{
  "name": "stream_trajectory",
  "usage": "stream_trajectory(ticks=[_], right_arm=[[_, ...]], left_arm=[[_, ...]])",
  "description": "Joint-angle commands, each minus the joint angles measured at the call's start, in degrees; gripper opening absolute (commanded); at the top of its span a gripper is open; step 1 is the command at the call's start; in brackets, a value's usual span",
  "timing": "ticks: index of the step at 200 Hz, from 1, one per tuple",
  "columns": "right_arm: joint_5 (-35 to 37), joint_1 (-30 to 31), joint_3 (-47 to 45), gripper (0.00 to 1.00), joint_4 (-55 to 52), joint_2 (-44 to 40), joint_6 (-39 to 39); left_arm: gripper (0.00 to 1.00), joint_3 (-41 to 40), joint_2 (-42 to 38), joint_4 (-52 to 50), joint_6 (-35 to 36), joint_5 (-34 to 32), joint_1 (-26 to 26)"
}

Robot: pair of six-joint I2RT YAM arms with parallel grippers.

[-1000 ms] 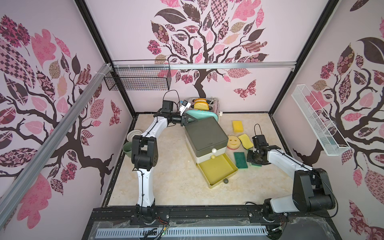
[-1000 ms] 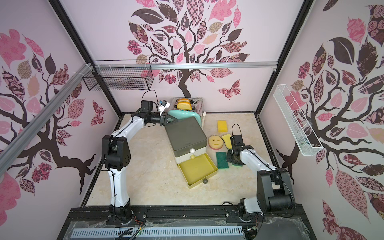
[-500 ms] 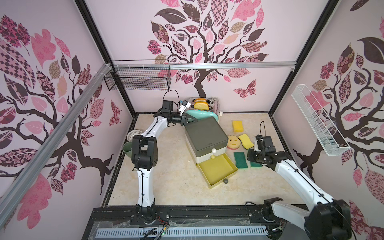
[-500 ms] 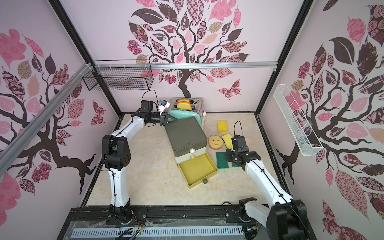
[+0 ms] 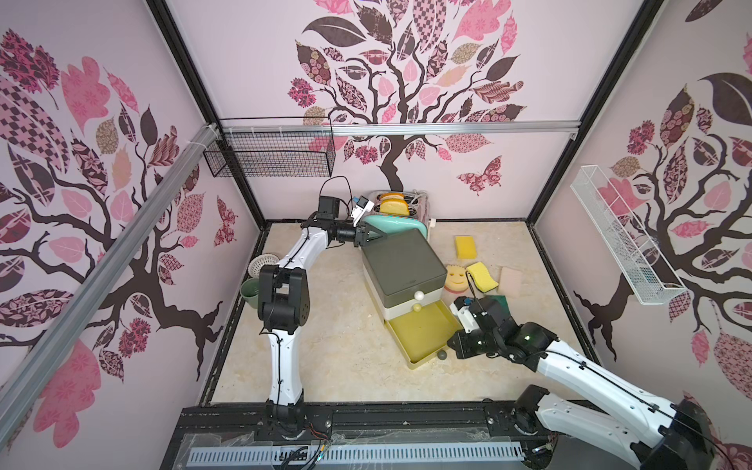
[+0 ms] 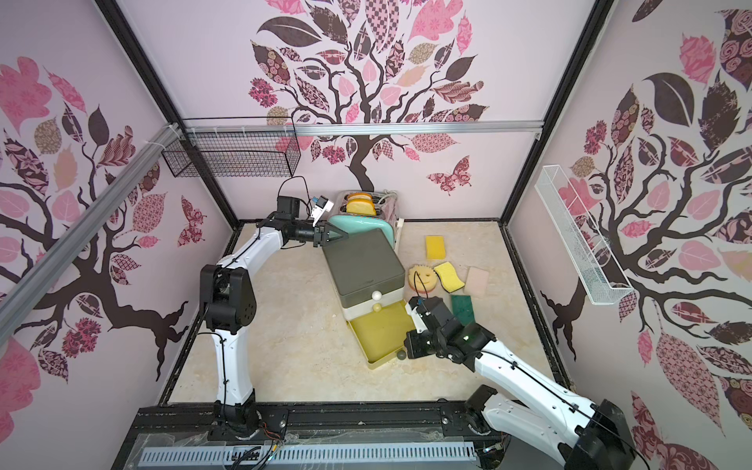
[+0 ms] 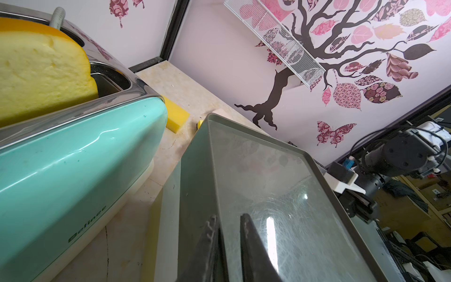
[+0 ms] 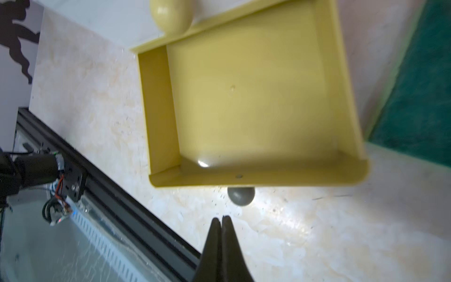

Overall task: Take the sponge out of the drawer
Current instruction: Place the sponge at the center of the board, then close the drawer in the storage box.

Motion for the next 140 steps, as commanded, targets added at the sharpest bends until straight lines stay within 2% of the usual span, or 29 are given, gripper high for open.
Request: stream_trajectory(ticks=[1,51,140], right_arm=[[-1.0,0.8,-1.5,0.0,-1.5,-2.7,4.2],[0.8,3.9,-6.4,0.0,2.2,-3.5,7.4],[3.6,4.8,-10.0,0.0,17.6,5.2,7.7]], left_arm=[[0.2,-2.1,4.6,-4.1,3.9,-7.1,0.6],[0.2,-2.2,4.6,-4.6,4.1,-7.1,0.4],[0.2,-3.3,4.1,-4.8,4.3,-7.5,-0.1]])
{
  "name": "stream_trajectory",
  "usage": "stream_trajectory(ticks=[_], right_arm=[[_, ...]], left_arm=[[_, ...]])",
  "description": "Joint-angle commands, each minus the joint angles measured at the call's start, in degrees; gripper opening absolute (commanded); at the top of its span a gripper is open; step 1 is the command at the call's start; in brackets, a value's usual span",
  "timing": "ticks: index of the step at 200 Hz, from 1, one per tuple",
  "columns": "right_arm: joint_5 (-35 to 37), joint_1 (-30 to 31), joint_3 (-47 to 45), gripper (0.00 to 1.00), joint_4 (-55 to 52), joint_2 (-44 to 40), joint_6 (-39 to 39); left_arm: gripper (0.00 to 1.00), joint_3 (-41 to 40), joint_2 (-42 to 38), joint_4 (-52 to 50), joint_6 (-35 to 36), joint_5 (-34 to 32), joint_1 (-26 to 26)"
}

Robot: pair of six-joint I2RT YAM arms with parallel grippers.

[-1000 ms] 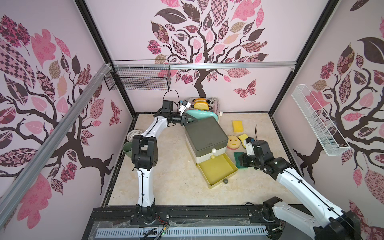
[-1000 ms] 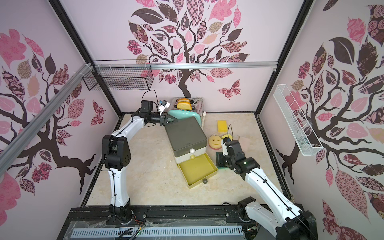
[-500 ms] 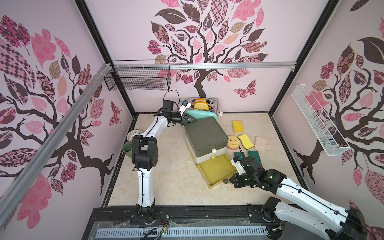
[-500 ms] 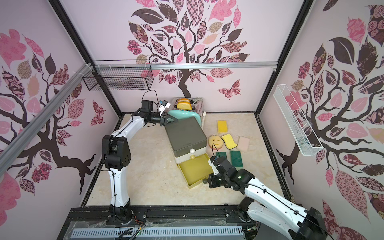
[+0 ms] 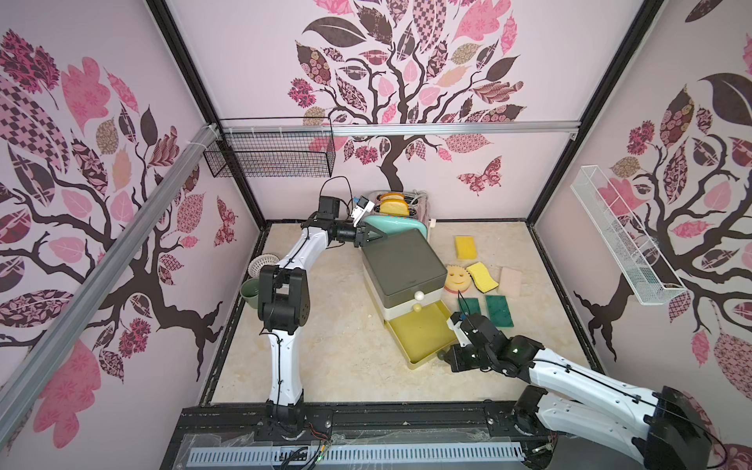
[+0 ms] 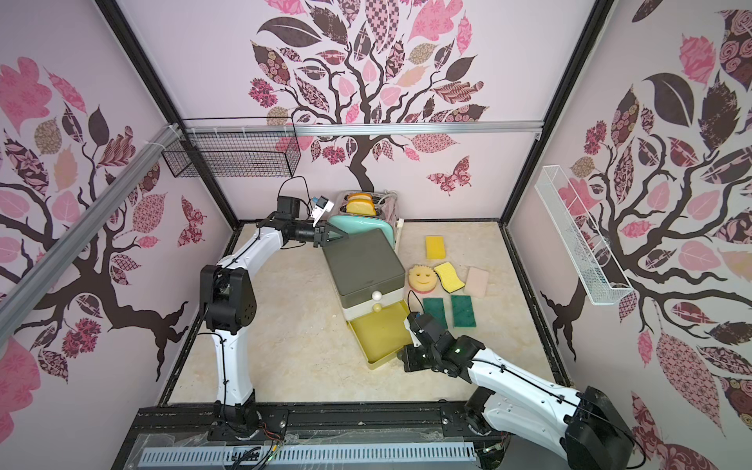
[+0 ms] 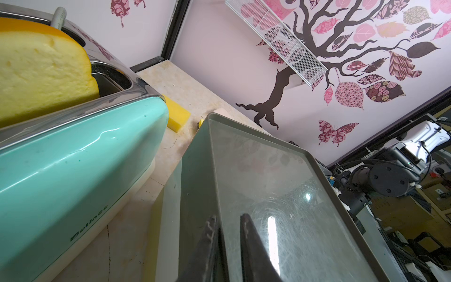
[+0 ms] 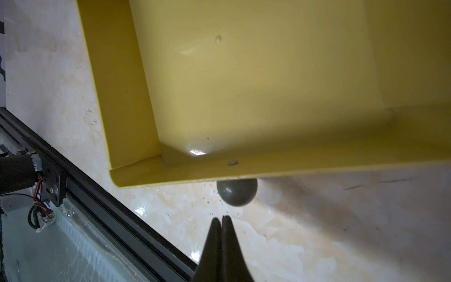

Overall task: Take the sponge out of the drawer
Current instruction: Close the drawer in the storage box.

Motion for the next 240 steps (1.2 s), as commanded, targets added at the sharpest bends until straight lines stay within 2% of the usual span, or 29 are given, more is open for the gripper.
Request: stream_trajectory(ticks=[1,67,121,177,217,240], right_arm=[[1.8,0.4,-0.9,0.0,6.0,2.1,0.1],[8.4,3.8,-1.1,0.0,12.5,4.5,-2.1],[17.2,9.8,-2.6,0.0,22.9,8.6,-5.1],[23.3,10.2,-1.6,0.0,30.7,14.4,-12.0],[26.5,10.5,-3.2,0.0,44.1,21.0,-17.5],[32.0,12.1,-4.8,0.0,53.8,24.5,-20.8]], left_arm=[[0.2,-3.4,4.2,-4.2,3.8,-7.1,0.0],[0.2,-3.4,5.1,-3.5,3.3,-6.8,-0.7],[0.2,-3.7,5.0,-3.5,3.3,-6.8,-1.1],[0.2,-4.0,4.7,-3.5,3.4,-6.8,-1.4],[0.2,-4.4,4.5,-3.3,3.4,-6.8,-1.5],[0.2,-4.3,4.6,-3.4,3.4,-6.8,-1.5]])
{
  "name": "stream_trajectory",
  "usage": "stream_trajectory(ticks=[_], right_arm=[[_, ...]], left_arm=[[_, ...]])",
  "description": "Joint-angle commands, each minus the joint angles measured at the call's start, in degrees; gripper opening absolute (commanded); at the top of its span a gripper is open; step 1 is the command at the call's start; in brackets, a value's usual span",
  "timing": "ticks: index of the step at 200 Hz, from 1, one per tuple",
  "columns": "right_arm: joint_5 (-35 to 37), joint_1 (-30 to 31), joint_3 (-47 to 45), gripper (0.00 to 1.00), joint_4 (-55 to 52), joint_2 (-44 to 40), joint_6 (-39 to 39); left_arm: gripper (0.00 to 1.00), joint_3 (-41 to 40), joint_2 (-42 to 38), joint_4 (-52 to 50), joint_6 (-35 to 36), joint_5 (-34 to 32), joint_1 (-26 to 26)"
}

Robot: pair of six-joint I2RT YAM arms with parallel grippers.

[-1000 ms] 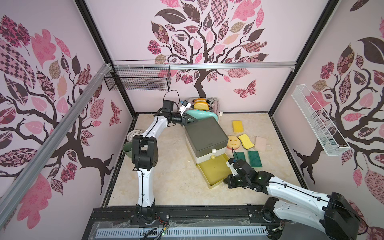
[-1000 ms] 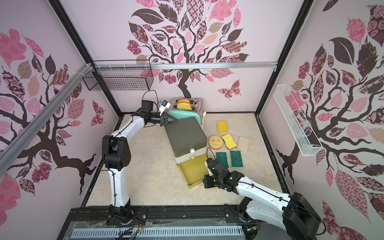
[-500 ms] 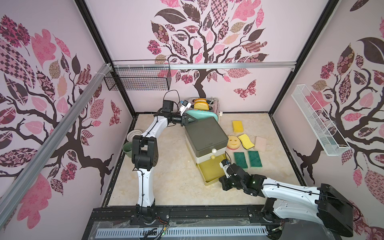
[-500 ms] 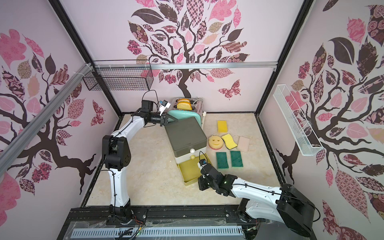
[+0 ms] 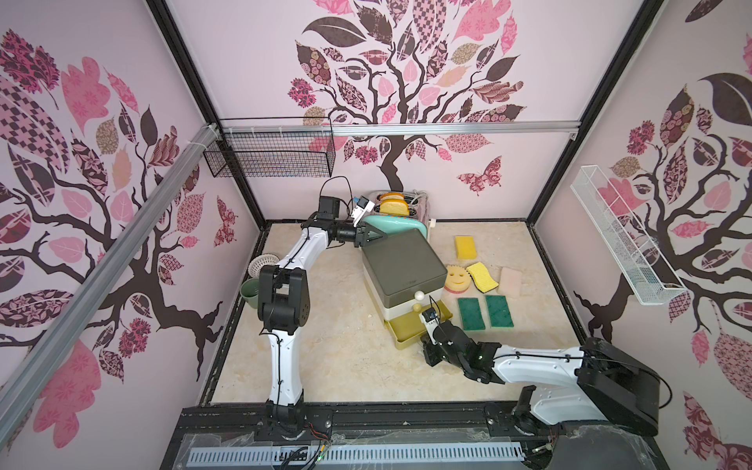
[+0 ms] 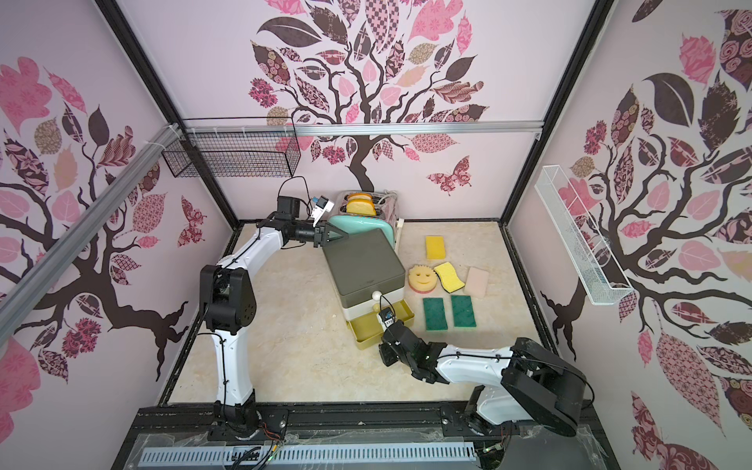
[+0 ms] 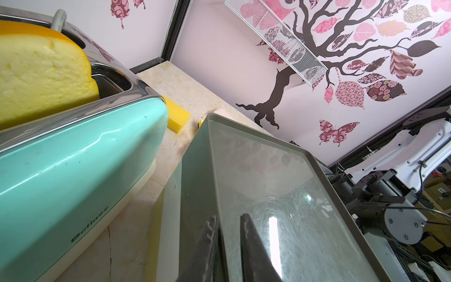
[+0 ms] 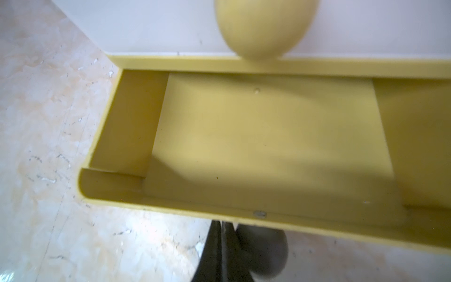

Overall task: Take the sponge out of the drawer
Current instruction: Close the drawer in the storage box.

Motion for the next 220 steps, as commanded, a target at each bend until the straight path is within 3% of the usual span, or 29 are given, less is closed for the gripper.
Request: stream_trajectory(ticks=[1,91,220], right_arm=[[8.4,1.3,-1.3,0.0,13.7,2.8,-5.4],[15.0,4.3,-0.4,0.0,37.8,21.2,-16.1],[18.3,4.3,5.7,0.0,49.3,30.7,-27.6]], left_arm=[[0.2,-3.9,4.7,-4.1,3.5,-6.7,-1.2],[0.2,-3.8,5.4,-4.5,3.9,-7.0,-0.8],[0.2,-3.9,4.4,-5.0,5.0,-7.0,-0.3]])
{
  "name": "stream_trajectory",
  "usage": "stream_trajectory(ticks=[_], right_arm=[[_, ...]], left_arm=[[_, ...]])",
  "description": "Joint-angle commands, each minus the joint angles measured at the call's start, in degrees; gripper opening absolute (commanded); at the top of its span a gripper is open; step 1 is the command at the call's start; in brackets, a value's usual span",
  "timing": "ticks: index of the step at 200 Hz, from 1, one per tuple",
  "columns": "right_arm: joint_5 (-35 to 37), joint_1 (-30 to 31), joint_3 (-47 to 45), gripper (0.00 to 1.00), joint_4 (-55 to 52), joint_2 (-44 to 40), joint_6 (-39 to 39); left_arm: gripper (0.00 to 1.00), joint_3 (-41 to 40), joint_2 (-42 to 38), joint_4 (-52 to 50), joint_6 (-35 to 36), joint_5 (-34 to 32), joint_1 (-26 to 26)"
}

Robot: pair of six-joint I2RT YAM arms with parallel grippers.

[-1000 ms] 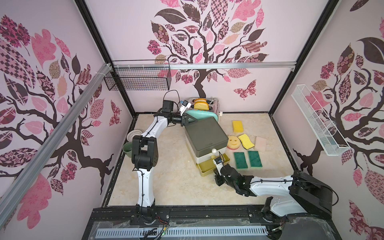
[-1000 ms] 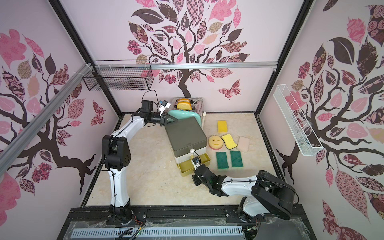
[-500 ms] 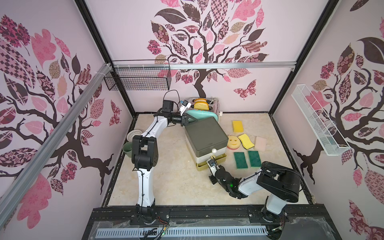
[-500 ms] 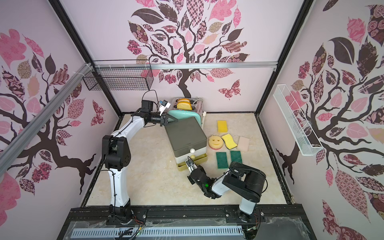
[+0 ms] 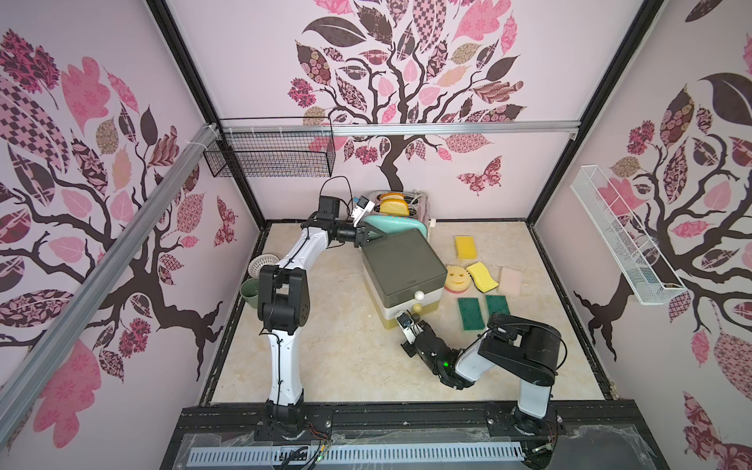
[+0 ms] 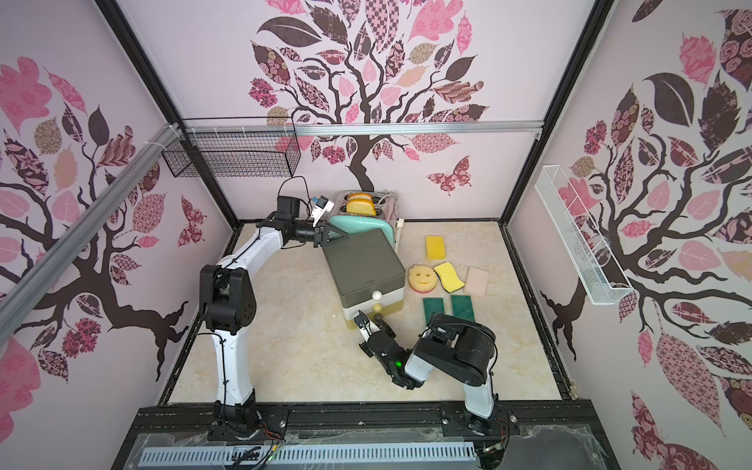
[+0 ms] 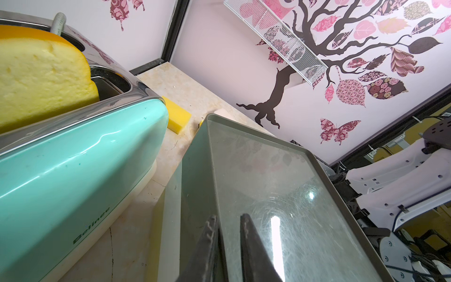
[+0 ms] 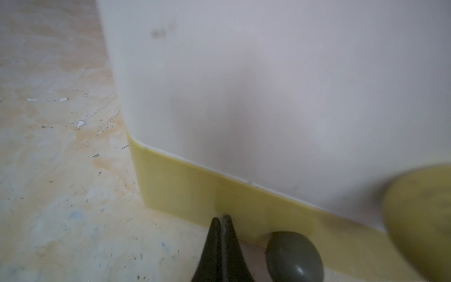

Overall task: Take the sponge out of the drawer
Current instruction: Close the drawer in the storage box, then reset both arms

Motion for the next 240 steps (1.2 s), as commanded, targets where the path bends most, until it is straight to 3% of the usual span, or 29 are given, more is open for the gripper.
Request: stream_trajectory(ticks=[1,23,36,67,97,129,146,160,173,184,199,204,215,224,240], right_arm=[[1.5,-0.4,2.8,0.0,4.1,-0.1,-2.1],[1.5,-0.4,0.7,0.0,1.5,-5.5,-0.2],[1.6,0.0,-0.1,0.0,-6.4,-11.9,1.5],[-0.1,0.2,-0.9,0.39,-28.2,-30.0,4.9],[2.1,0.2,1.1,0.54,-44.8,-43.9,5.2],[5.1,-1.7,2.8,0.59,-53.8,-53.1,6.2],[5.8,-4.5,2.6,0.6,-56.2,-56.3,7.4],[5.5,-9.0,3.0,0.61,-58.8,-58.5,9.4],[1.7,-17.2,4.7,0.61,-62.8,-59.6,12.0],[-5.1,-25.2,6.2,0.62,-65.2,-60.1,13.7],[-17.5,-37.8,7.7,0.62,-65.1,-57.9,15.1],[-22.1,-42.3,8.6,0.62,-65.7,-56.3,15.9],[-31.5,-50.7,10.5,0.62,-65.9,-52.0,17.1],[-34.1,-53.5,10.7,0.61,-63.9,-49.5,15.7],[-29.6,-53.5,7.3,0.61,-54.4,-48.3,12.8]], left_arm=[[0.2,-3.9,4.5,-4.8,4.1,-6.9,-0.3],[0.2,-3.7,3.8,-4.2,3.5,-6.5,0.2],[0.2,-3.8,2.7,-2.1,1.9,-6.4,0.9],[0.22,-4.4,-1.0,13.0,-10.1,-8.6,3.0],[0.27,2.2,-1.9,20.6,-16.9,-12.2,4.8],[0.43,9.6,-2.2,27.1,-24.0,-12.8,7.1],[0.59,9.2,-4.4,29.9,-26.2,-12.4,7.8],[0.67,3.9,-9.2,32.1,-25.8,-15.1,8.2],[0.73,-7.3,-16.3,34.7,-23.6,-20.9,8.7],[0.79,-15.6,-22.2,36.0,-22.2,-29.1,8.8],[0.86,-21.3,-27.4,28.8,-18.8,-37.7,9.0],[0.98,-22.7,-28.5,26.2,-17.8,-40.4,9.0],[0.98,-27.1,-31.0,22.1,-14.8,-46.3,9.0],[0.98,-33.4,-33.6,24.2,-13.9,-51.0,9.1],[0.98,-47.7,-38.7,36.3,-15.5,-59.7,9.1]])
